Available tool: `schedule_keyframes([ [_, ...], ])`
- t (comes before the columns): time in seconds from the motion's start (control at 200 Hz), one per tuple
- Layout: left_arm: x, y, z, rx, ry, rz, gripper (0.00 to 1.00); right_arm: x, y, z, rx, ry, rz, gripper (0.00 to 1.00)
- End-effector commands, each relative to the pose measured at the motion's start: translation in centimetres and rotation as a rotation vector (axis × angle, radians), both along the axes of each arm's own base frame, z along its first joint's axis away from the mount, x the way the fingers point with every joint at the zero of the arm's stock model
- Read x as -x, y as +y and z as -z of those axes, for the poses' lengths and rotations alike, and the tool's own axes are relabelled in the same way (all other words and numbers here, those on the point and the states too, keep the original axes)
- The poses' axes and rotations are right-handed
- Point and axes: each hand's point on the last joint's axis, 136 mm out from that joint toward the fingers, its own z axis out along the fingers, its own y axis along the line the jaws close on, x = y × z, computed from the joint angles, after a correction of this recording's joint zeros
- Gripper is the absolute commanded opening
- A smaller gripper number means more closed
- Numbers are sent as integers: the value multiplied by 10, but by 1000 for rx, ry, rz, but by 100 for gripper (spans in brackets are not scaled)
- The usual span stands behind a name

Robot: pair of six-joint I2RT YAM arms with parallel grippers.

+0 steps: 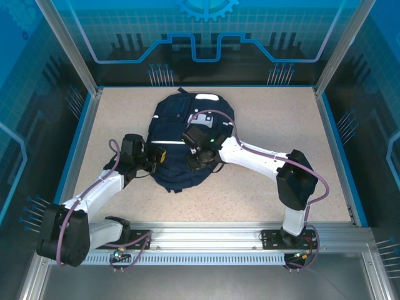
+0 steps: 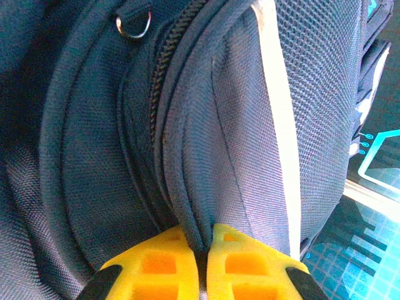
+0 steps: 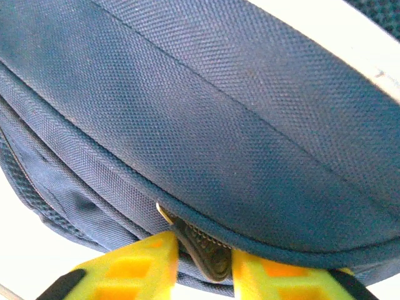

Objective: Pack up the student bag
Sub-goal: Close the student bag at the center of the table.

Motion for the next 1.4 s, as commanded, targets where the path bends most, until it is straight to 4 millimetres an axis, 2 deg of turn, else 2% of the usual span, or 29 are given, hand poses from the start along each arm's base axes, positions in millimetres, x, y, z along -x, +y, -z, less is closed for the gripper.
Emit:
schedule_keyframes([
  [0.0,-12,-18,-47,66,-143,82,0,-9,12,-10,-34,-27,-14,23],
  [0.14,-12,-19,-48,64,-145,83,0,-12,9,-12,-13,-52,-14,14],
  [0.31,-6,-7,-34,11,-101,43,0,-16,-15,-15,95,-94,49,0],
  [0.445,-1,2,-21,-31,-76,14,0,-13,-47,-17,177,-118,120,0],
  [0.575,1,4,-15,-52,-68,24,0,-10,-76,-20,193,-114,175,0],
  [0.75,3,5,-10,-64,-60,31,0,-21,-104,-23,198,-107,241,0],
  [0.971,12,2,-2,-83,-39,85,0,-47,-118,-24,195,-100,275,0],
  [1.241,26,-1,10,-154,-28,236,0,-82,-116,-28,158,-85,235,0],
  [1.396,25,-2,13,-164,-26,286,0,-92,-114,-27,141,-55,270,0],
])
